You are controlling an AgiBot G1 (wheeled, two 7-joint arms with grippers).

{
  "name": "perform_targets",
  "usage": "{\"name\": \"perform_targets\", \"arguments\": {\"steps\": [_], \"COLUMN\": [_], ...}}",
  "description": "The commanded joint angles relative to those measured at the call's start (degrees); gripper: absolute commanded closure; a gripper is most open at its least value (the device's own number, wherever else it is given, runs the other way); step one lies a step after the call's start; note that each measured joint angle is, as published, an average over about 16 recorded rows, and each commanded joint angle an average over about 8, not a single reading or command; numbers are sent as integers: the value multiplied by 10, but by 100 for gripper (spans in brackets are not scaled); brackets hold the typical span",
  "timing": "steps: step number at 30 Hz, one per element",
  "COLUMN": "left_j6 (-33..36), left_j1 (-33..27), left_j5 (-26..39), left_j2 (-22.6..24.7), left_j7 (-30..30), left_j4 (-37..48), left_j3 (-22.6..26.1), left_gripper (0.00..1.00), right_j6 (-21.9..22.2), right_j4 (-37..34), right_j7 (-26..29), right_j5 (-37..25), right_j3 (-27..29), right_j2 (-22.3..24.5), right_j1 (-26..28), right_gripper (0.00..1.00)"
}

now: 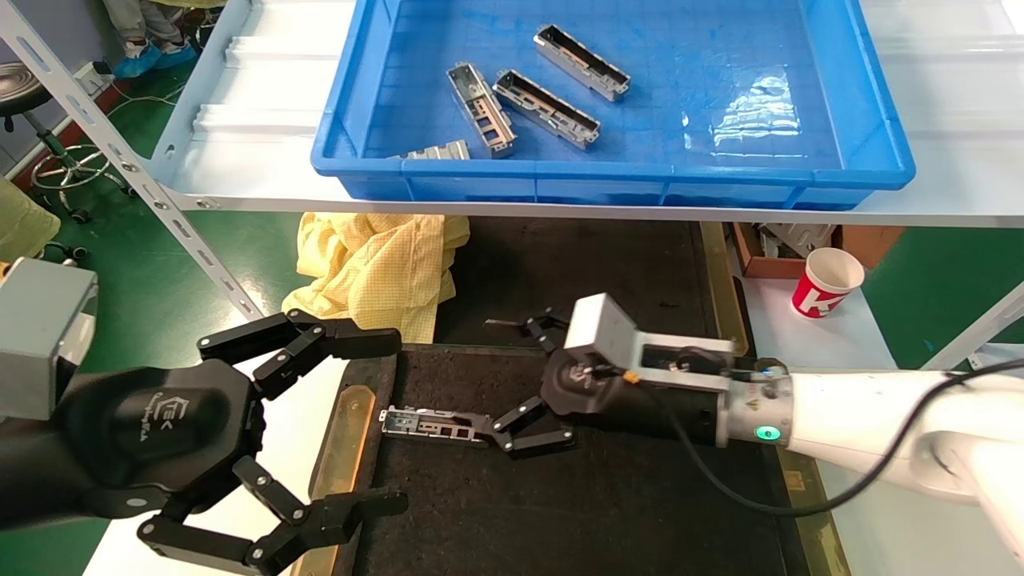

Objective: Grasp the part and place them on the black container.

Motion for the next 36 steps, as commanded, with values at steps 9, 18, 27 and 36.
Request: {"name": "perform_targets", "arguments": {"steps": [9, 18, 27, 36], "left_j6": [0, 0, 0, 0], "left_j1": [0, 0, 0, 0], "left_j5": [0, 0, 0, 0], "left_j2": [0, 0, 0, 0], "left_j7": [0, 0, 0, 0], "left_j4": [0, 0, 0, 0], "left_j3": [0, 0, 0, 0], "left_gripper": [0, 0, 0, 0], "right_j6": [-19, -37, -54, -72], "right_j4": [105, 200, 295, 389], "right_j7": [76, 145, 214, 282], "right_j5": [2, 3, 5, 7], "right_j3": [70, 133, 196, 259], "right_j2": [67, 128, 189, 250], "right_j1": [-43, -82, -121, -160], "right_gripper": [0, 0, 0, 0]}}
